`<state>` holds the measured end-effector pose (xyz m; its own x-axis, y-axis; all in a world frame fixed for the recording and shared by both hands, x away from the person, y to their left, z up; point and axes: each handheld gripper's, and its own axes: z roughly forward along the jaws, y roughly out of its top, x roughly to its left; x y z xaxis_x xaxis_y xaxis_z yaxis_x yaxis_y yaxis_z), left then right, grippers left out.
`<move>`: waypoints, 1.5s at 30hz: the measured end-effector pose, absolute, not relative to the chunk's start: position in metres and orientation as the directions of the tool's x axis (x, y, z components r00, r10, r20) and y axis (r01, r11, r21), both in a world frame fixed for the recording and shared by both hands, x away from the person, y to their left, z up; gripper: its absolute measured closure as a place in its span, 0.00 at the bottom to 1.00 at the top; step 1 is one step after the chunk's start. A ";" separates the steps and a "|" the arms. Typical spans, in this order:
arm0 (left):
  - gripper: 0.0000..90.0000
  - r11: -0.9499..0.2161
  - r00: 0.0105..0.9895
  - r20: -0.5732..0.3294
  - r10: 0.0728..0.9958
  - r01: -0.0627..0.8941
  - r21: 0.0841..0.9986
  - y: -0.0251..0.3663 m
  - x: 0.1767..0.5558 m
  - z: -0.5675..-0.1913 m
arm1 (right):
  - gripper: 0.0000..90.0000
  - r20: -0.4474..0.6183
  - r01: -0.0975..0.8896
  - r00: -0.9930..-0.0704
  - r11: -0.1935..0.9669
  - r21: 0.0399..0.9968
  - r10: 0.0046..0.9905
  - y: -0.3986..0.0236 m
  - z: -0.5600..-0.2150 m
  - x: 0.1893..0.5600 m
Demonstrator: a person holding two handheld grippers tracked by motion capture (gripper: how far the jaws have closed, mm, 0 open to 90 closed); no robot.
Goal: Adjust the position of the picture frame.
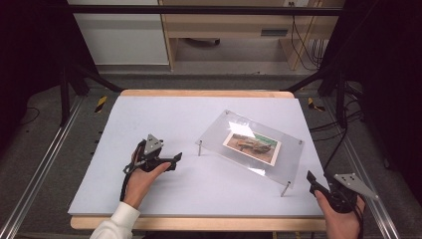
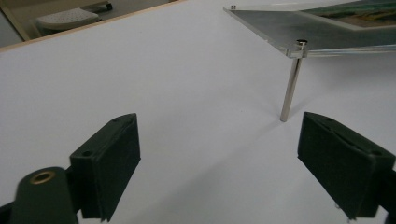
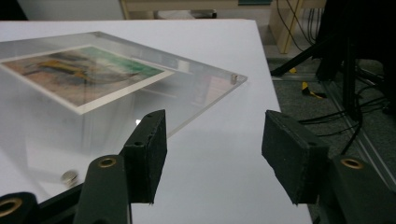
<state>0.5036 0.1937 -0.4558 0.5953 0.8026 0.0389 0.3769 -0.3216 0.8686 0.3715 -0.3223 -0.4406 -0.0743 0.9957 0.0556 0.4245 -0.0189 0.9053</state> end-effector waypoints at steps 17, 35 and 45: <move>0.24 -0.315 0.616 0.019 0.787 0.376 0.871 0.191 0.502 -0.455 | 0.52 0.045 0.563 -0.171 0.060 0.824 0.984 -0.316 -0.456 0.343; 0.35 -0.337 0.671 0.002 0.742 0.370 0.866 0.169 0.504 -0.457 | 0.53 0.104 0.575 -0.316 0.103 0.812 0.943 -0.279 -0.467 0.351; 0.36 -0.344 0.685 0.006 0.729 0.358 0.868 0.153 0.509 -0.462 | 0.62 0.162 0.567 -0.288 0.031 0.823 0.944 -0.281 -0.473 0.363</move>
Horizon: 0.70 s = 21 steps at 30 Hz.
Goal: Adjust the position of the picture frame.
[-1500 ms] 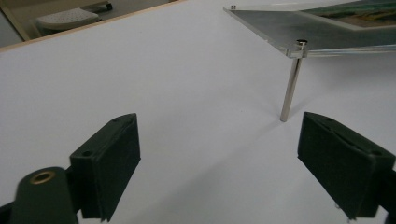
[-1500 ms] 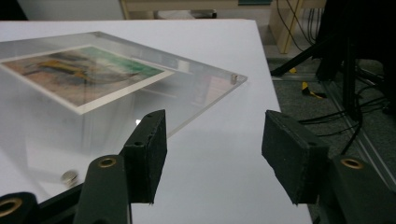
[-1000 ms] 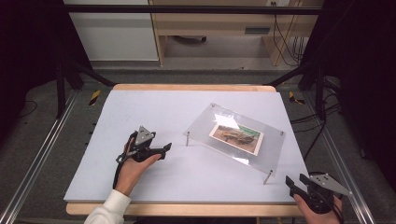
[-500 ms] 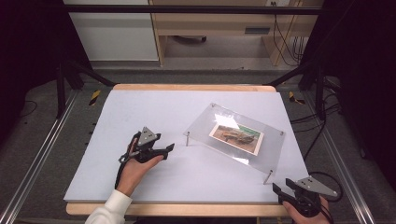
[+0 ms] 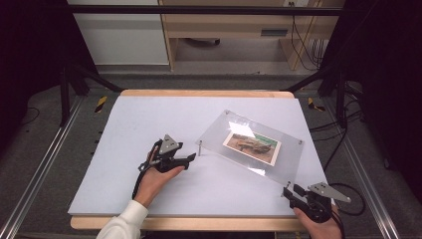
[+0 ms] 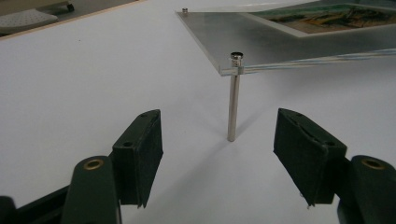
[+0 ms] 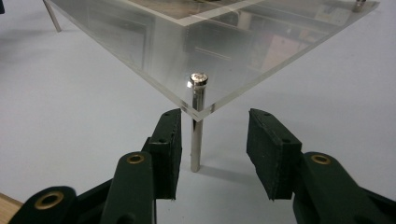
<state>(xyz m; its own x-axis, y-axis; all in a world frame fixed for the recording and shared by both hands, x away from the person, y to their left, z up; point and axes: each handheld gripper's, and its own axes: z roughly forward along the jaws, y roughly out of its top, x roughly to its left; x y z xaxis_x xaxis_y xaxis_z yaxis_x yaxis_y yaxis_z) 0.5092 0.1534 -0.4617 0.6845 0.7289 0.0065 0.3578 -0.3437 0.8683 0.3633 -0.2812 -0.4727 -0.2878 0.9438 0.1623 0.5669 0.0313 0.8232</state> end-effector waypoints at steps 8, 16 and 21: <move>0.37 -0.346 0.687 0.011 0.727 0.352 0.870 0.152 0.509 -0.462 | 0.67 0.180 0.570 -0.308 0.030 0.821 0.934 -0.274 -0.477 0.373; 0.40 -0.329 0.686 -0.012 0.728 0.365 0.871 0.149 0.510 -0.463 | 0.77 0.203 0.573 -0.306 0.009 0.820 0.930 -0.274 -0.480 0.380; 0.42 -0.337 0.693 -0.012 0.721 0.366 0.867 0.144 0.511 -0.465 | 0.86 0.207 0.576 -0.324 0.019 0.817 0.923 -0.273 -0.482 0.382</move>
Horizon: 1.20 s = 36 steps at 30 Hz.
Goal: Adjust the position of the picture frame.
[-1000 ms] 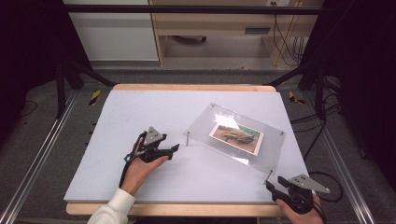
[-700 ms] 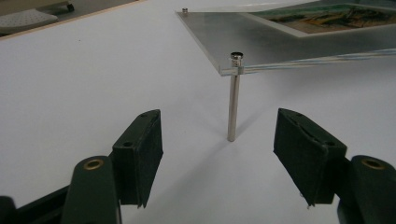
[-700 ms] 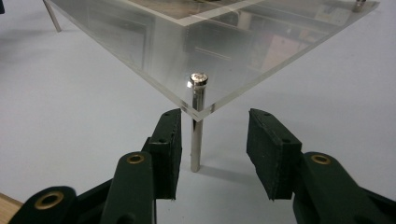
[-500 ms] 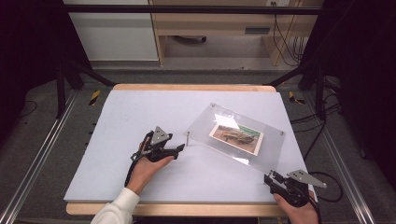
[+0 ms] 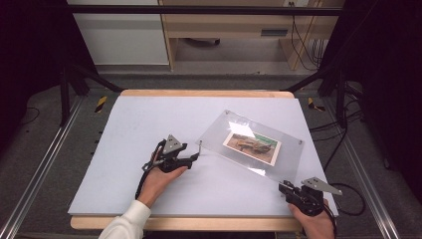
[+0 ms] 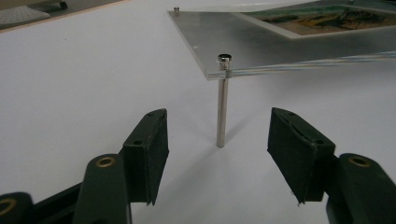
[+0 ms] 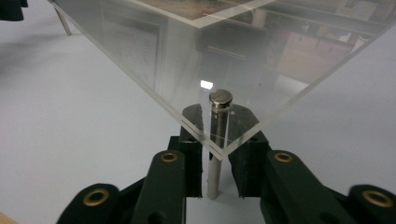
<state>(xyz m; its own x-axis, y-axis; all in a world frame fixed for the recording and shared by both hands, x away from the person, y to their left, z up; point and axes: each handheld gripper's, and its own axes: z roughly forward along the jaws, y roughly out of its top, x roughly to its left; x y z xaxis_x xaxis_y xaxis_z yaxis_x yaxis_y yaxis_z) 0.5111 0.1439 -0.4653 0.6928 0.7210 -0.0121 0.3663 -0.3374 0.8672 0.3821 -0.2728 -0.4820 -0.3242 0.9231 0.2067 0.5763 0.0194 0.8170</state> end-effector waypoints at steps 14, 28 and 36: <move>0.48 -0.347 0.693 -0.008 0.721 0.370 0.862 0.139 0.513 -0.470 | 0.94 0.225 0.580 -0.333 0.010 0.815 0.916 -0.274 -0.483 0.384; 0.63 -0.318 0.702 -0.033 0.711 0.364 0.876 0.127 0.531 -0.476 | 0.94 0.225 0.583 -0.334 0.013 0.812 0.916 -0.274 -0.482 0.384; 0.73 -0.315 0.705 -0.035 0.708 0.361 0.878 0.120 0.539 -0.480 | 0.94 0.230 0.585 -0.336 0.011 0.811 0.913 -0.274 -0.481 0.384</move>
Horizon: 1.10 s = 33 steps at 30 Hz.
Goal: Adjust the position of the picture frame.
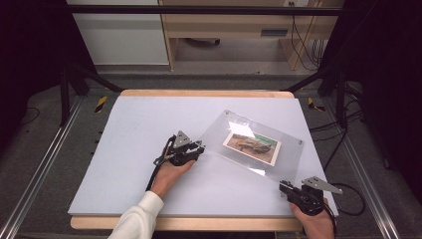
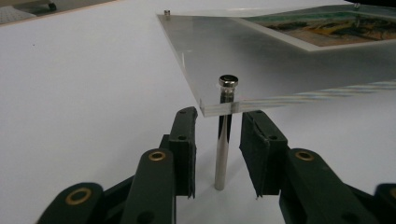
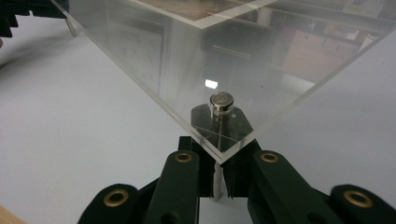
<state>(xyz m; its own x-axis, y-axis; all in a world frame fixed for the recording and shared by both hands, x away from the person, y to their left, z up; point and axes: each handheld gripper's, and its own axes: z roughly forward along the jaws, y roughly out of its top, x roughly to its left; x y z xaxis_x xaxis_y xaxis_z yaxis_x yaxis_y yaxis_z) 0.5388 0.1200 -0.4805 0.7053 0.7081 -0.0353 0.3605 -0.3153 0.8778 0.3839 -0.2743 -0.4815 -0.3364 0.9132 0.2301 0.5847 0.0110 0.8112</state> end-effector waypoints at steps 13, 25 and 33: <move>0.84 -0.270 0.700 -0.087 0.709 0.384 0.883 0.118 0.545 -0.482 | 0.94 0.231 0.585 -0.336 0.010 0.811 0.913 -0.275 -0.482 0.384; 0.93 -0.273 0.706 -0.092 0.702 0.386 0.881 0.115 0.547 -0.481 | 0.94 0.237 0.587 -0.333 0.004 0.810 0.913 -0.275 -0.481 0.384; 0.93 -0.287 0.707 -0.076 0.703 0.379 0.880 0.114 0.546 -0.480 | 0.93 0.242 0.581 -0.327 -0.007 0.814 0.913 -0.274 -0.480 0.386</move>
